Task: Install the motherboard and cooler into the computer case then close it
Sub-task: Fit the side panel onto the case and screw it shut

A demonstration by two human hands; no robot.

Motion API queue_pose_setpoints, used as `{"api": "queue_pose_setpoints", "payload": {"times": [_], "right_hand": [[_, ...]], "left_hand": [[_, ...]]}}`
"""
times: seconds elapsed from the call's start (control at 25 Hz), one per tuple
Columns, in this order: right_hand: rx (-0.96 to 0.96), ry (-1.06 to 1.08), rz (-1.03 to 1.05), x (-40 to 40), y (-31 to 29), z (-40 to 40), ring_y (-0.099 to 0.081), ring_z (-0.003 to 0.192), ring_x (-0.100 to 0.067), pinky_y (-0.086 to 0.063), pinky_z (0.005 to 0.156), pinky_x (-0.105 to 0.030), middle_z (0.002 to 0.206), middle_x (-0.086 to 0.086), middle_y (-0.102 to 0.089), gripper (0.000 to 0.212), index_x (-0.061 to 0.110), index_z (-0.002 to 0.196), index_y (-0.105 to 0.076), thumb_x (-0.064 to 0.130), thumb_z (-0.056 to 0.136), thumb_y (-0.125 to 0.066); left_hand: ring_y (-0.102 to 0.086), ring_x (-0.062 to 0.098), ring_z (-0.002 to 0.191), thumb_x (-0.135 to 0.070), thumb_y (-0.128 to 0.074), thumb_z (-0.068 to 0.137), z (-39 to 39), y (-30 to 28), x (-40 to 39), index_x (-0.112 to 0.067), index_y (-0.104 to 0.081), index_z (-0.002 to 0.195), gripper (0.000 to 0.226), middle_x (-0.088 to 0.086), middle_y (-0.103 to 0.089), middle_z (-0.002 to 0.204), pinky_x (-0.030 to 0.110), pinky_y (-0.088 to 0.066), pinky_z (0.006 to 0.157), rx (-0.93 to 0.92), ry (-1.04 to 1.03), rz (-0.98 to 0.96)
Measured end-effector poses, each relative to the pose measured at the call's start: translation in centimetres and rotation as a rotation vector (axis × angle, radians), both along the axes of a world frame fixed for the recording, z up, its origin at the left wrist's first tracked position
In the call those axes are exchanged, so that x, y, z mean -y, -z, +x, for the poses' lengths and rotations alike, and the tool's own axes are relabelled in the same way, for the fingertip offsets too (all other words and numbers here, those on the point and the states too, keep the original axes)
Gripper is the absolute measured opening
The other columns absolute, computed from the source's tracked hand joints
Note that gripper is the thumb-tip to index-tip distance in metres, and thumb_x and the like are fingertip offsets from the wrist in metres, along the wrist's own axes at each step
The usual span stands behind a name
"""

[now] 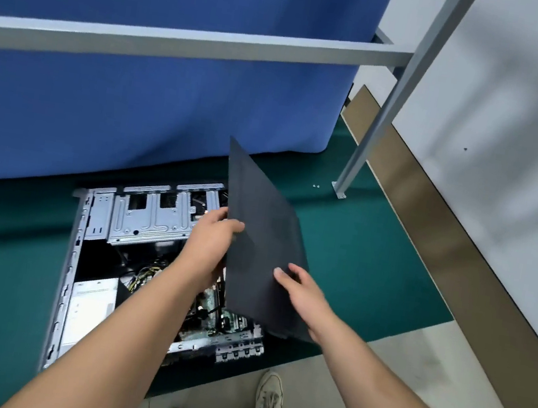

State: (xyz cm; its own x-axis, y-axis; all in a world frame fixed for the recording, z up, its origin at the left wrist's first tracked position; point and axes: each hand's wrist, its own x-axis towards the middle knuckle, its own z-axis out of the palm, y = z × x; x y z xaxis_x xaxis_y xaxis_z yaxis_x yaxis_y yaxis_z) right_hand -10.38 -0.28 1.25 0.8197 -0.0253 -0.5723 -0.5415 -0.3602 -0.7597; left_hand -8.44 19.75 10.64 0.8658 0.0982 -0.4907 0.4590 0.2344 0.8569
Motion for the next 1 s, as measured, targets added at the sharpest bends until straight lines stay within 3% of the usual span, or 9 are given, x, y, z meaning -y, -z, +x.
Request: {"api": "queue_pose_setpoints", "payload": {"times": [0.16,0.28,0.36,0.44,0.48,0.6,0.72,0.92,1.0], "right_hand": [[-0.001,0.146,-0.276,3.1,0.2,2.2,-0.054,0.133,-0.028,-0.041,0.112,-0.034,0.147,-0.010,-0.056,0.068,0.008,0.145,-0.054,0.048,0.093,-0.070],[-0.039,0.321,-0.077,2.8,-0.3,3.7,-0.064,0.119,-0.032,-0.048,0.109,-0.045,0.132,-0.011,-0.067,0.054,0.009,0.131,-0.065,0.038,0.088,-0.079],[-0.013,0.375,0.004,0.5,-0.6,4.2,-0.066,0.114,-0.031,-0.050,0.106,-0.048,0.127,-0.008,-0.070,0.045,0.013,0.128,-0.068,0.030,0.089,-0.079],[0.037,0.404,0.030,-2.1,-0.8,4.2,-0.066,0.113,-0.029,-0.051,0.106,-0.048,0.125,-0.005,-0.071,0.037,0.015,0.127,-0.069,0.025,0.092,-0.075],[0.056,0.407,0.042,-3.7,-0.8,4.0,-0.066,0.113,-0.028,-0.051,0.106,-0.047,0.125,-0.005,-0.071,0.034,0.015,0.126,-0.070,0.024,0.093,-0.074],[0.081,0.379,0.032,-7.8,-0.4,3.2,-0.066,0.114,-0.028,-0.051,0.107,-0.046,0.126,-0.003,-0.070,0.032,0.014,0.126,-0.070,0.022,0.095,-0.071],[0.124,0.356,-0.081,-10.8,0.2,2.3,-0.063,0.110,-0.024,-0.048,0.102,-0.036,0.122,-0.001,-0.070,0.030,0.013,0.125,-0.071,0.022,0.097,-0.069],[0.199,0.299,-0.319,-12.4,-0.2,1.8,-0.063,0.096,-0.025,-0.039,0.080,-0.028,0.082,0.009,-0.065,0.004,0.018,0.100,-0.067,0.022,0.098,-0.066],[0.216,0.269,-0.387,-12.4,-0.3,1.7,-0.059,0.090,-0.024,-0.037,0.075,-0.028,0.083,0.005,-0.065,0.006,0.018,0.095,-0.063,0.023,0.098,-0.065]], "left_hand": [[-0.073,0.025,0.065,-0.010,-0.056,0.094,-2.7,1.4,-6.3,-0.018,-0.076,0.101,0.023,0.011,-0.078,0.092,0.034,-0.058,0.055,-0.053,-0.076,-0.103],[-0.074,0.022,0.065,-0.016,-0.058,0.094,-5.1,2.5,-10.3,-0.024,-0.079,0.100,0.024,0.006,-0.079,0.094,0.032,-0.057,0.053,-0.069,-0.128,-0.140],[-0.075,0.012,0.066,-0.019,-0.058,0.100,-6.4,3.4,-12.6,-0.021,-0.076,0.095,0.019,-0.006,-0.080,0.086,0.022,-0.055,0.051,-0.041,-0.236,-0.103],[-0.073,0.004,0.076,-0.025,-0.053,0.105,-7.2,4.2,-15.1,-0.024,-0.069,0.086,0.025,-0.017,-0.075,0.078,0.015,-0.052,0.057,0.014,-0.334,0.168],[-0.070,0.011,0.086,-0.027,-0.050,0.107,-7.5,4.7,-16.8,-0.023,-0.066,0.083,0.029,-0.014,-0.072,0.080,0.019,-0.049,0.064,0.036,-0.328,0.379],[-0.059,0.038,0.090,-0.029,-0.039,0.109,-8.7,7.0,-20.8,-0.011,-0.053,0.081,0.036,0.012,-0.064,0.086,0.041,-0.040,0.071,0.008,-0.202,0.888],[-0.059,0.041,0.085,-0.037,-0.029,0.110,-9.4,8.2,-22.5,-0.009,-0.050,0.092,0.039,0.021,-0.065,0.094,0.042,-0.041,0.070,-0.137,-0.074,1.224],[-0.066,0.037,0.089,-0.034,-0.021,0.109,-9.2,9.3,-23.3,-0.014,-0.047,0.094,0.036,0.014,-0.071,0.097,0.038,-0.040,0.070,-0.238,0.162,1.420],[-0.066,0.035,0.083,-0.029,-0.023,0.107,-9.1,9.8,-23.4,-0.015,-0.046,0.090,0.031,0.009,-0.070,0.088,0.036,-0.040,0.067,-0.230,0.214,1.467]]}}
